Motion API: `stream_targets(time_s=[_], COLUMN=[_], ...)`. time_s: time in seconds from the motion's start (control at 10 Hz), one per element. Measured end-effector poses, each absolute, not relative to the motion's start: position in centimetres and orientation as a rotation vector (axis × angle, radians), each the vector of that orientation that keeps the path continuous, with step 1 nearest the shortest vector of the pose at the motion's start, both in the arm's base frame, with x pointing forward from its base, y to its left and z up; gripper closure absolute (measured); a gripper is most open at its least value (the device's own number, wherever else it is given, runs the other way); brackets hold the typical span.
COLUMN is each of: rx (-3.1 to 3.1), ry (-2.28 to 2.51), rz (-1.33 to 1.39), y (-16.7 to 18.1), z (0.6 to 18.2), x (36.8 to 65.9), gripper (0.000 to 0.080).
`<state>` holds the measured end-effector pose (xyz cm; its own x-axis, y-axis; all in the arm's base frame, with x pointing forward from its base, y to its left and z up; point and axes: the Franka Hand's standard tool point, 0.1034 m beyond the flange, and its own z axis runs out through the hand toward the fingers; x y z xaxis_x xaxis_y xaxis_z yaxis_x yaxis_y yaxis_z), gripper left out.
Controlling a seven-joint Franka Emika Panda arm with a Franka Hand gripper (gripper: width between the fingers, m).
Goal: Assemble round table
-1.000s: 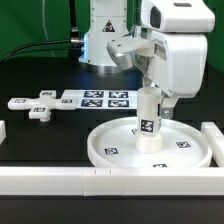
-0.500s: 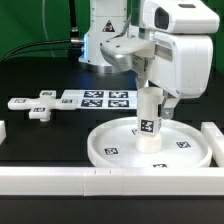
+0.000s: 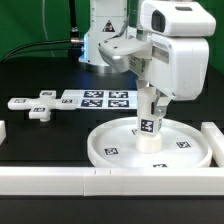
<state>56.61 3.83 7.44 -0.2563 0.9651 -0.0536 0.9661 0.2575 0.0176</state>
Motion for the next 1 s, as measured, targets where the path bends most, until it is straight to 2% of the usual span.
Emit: stream_targets(time_s=[0.1, 0.5, 1.0], rx=[1.928, 2.543, 2.799], ry=[2.416, 1.787, 1.352], rz=[-0.028, -0.073, -0.059], y=[3.85, 4.24, 4.30], z=[7.43, 7.27, 7.26], x=[56.56, 55.94, 55.93], gripper=[0.0386, 0.0388, 0.0388])
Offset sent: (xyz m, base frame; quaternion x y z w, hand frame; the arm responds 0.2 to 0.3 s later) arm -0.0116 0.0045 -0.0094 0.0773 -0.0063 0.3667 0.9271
